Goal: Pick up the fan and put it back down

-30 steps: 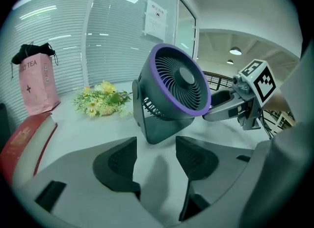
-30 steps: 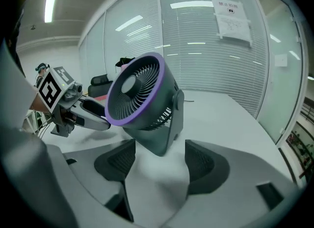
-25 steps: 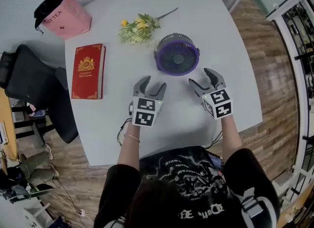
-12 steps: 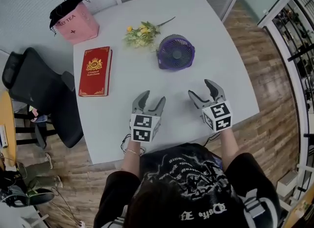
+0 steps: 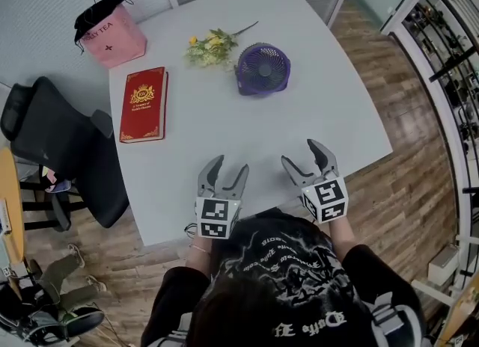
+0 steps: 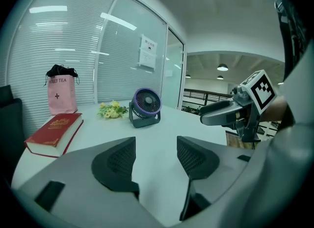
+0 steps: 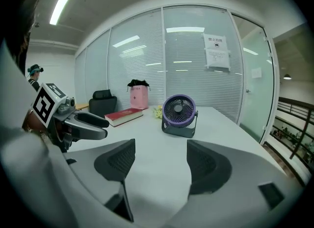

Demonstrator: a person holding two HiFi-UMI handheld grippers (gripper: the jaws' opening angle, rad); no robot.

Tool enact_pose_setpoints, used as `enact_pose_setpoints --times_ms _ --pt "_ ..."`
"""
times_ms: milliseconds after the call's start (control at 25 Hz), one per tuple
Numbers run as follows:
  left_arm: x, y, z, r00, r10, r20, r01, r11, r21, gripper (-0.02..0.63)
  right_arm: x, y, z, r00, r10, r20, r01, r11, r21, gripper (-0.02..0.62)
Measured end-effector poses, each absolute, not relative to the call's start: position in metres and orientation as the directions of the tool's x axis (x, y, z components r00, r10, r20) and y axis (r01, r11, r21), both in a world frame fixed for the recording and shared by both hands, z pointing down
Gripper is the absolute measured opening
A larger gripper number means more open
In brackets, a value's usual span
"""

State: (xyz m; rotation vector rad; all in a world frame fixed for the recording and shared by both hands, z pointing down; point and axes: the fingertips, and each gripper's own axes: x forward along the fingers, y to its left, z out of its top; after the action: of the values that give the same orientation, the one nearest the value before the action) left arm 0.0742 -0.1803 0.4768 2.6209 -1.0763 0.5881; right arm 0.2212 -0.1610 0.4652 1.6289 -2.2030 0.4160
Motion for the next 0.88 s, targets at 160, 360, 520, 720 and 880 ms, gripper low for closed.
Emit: enact_pose_setpoints --times_ms 160,360,520,720,880 --pt "0.062 -0.172 0.473 0.647 -0.616 0.45 -0.718 -0.691 0.085 0.265 0.212 -0.143 0.476 -0.236 -0.833 0.5 -0.96 0.279 0.013 0.319" --pt "0.056 -0.171 0.461 0.65 -0.639 0.411 -0.724 -0.685 0.081 0.265 0.207 -0.136 0.469 -0.215 -0.845 0.489 -0.966 0.256 0.018 0.319" --pt "0.053 -0.167 0.458 0.654 -0.652 0.385 -0.725 -0.685 0.072 0.245 0.202 -0.133 0.469 -0.161 -0.845 0.51 -0.963 0.248 0.107 0.219" --pt "0.059 -0.152 0.466 0.692 -0.584 0.425 -0.671 -0.738 0.078 0.089 0.191 -0.133 0.459 -0.191 -0.852 0.487 -0.959 0.267 0.092 0.103" --pt "0.065 -0.145 0.464 0.731 -0.546 0.408 -0.642 -0.753 0.142 0.031 0.179 -0.139 0.451 -0.224 -0.858 0.463 -0.952 0.295 0.085 0.009"
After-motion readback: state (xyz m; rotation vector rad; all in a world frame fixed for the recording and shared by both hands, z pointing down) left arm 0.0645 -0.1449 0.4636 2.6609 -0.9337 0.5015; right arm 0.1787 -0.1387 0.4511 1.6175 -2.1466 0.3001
